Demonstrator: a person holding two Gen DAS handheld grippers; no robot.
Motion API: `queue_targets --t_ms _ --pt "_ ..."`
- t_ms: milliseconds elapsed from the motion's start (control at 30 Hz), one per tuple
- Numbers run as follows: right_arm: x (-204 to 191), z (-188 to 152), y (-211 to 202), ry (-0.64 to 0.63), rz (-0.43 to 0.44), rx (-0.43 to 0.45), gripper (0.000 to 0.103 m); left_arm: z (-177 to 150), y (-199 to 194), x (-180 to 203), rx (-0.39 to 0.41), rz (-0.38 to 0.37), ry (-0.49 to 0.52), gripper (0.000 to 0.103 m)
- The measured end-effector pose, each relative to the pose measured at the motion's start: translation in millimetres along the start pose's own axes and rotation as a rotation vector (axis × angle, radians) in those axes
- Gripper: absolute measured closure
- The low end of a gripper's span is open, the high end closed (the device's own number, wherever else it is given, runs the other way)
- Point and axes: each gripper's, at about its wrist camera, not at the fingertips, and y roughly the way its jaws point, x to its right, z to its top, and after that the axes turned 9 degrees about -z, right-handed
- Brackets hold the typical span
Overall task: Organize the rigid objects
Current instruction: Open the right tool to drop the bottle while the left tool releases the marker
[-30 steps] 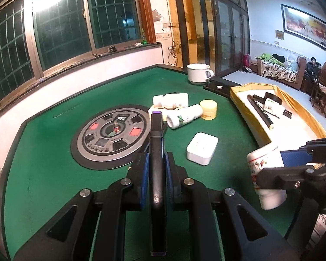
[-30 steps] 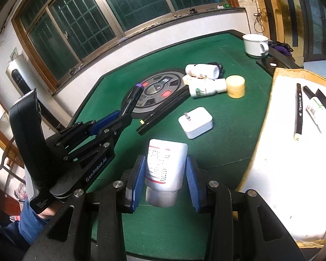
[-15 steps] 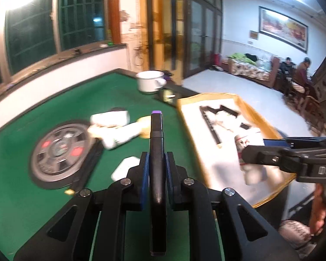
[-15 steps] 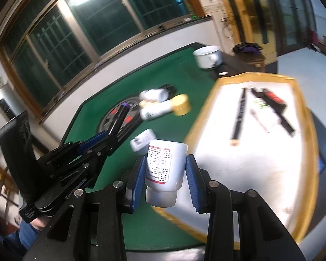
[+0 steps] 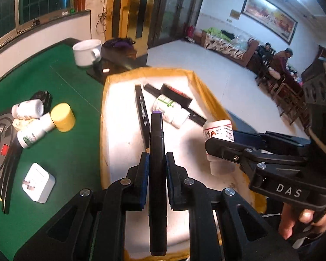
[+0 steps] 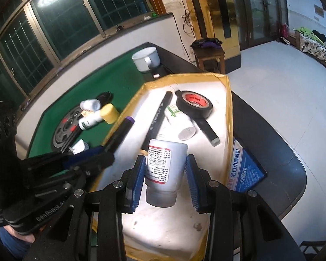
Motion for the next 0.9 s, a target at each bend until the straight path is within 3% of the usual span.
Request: queue_targets --t_ms 400,900 --pt "19 5 24 -0.003 -0.07 -0.04 0.069 0 29 -2 -0.07 -0.05 -0.08 0.091" --pt "23 7 17 0.036 -0.075 -0.003 0.068 -6 20 0 -0.043 -0.072 -0.049 0.09"
